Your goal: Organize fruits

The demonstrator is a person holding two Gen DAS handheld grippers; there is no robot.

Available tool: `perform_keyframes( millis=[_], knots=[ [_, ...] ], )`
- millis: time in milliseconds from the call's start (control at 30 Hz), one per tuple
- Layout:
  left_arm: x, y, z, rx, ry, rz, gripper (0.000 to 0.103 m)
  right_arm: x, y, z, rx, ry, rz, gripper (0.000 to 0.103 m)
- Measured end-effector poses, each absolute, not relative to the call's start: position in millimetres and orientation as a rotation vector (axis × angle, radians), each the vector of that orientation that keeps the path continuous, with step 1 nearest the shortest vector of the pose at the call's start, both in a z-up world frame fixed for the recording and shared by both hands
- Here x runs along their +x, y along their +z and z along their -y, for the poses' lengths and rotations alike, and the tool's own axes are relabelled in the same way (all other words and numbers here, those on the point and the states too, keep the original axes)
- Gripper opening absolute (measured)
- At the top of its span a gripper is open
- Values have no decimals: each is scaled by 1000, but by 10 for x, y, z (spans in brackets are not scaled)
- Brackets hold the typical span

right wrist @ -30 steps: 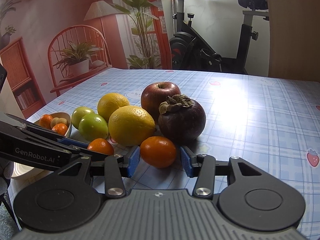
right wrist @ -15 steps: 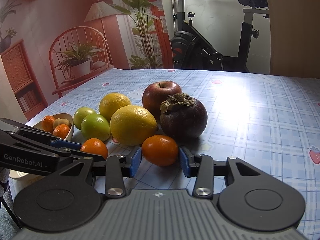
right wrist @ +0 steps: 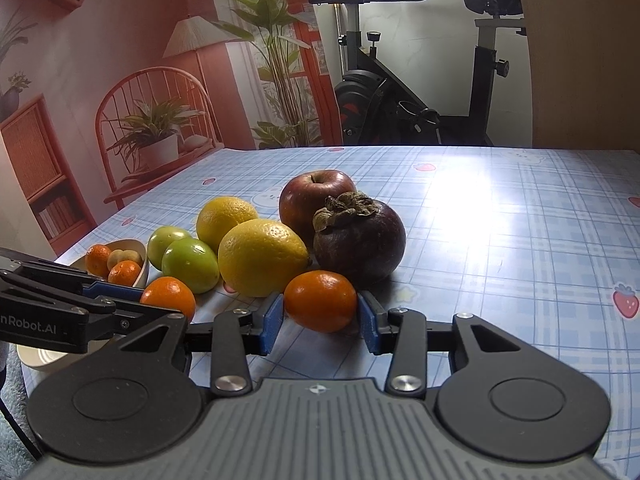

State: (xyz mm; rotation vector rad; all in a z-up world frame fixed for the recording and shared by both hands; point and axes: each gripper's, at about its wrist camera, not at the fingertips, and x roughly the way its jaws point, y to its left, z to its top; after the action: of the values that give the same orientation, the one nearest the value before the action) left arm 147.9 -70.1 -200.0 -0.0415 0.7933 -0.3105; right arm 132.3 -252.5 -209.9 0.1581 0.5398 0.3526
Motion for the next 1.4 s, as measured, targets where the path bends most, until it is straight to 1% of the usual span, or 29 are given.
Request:
perform_keyframes(
  millis=[167,400,600,833,933,1033,1400],
  knots=[
    [1454,-1920,647,-44,-300,-785,36,1286,-2093,2540,171,341,-530,43],
    [1396,-1674,387,-76,-253,-776,36,1243,-2069,2536,194,325,-545,43],
    [1356,-1430,-17,-116,-195,-778,36,1182,-1858,2382,228,348,-507,43],
    [1314,-1305,-692,-200,-135,-799,37,1318,-1661,1822,149,464,-498,43],
    [1285,-1315,-880,-158,-99,-811,37,1398,-1678,1530,108,512,-520,43],
    [1334,-1435,-1040,-167,-80,-850,37,1422,-1700,1280,66,550,-553,43],
    [1505,-1727,-1086,-61,-85,-925,37,1384,-1856,833,-74,613,-667,42]
  ],
)
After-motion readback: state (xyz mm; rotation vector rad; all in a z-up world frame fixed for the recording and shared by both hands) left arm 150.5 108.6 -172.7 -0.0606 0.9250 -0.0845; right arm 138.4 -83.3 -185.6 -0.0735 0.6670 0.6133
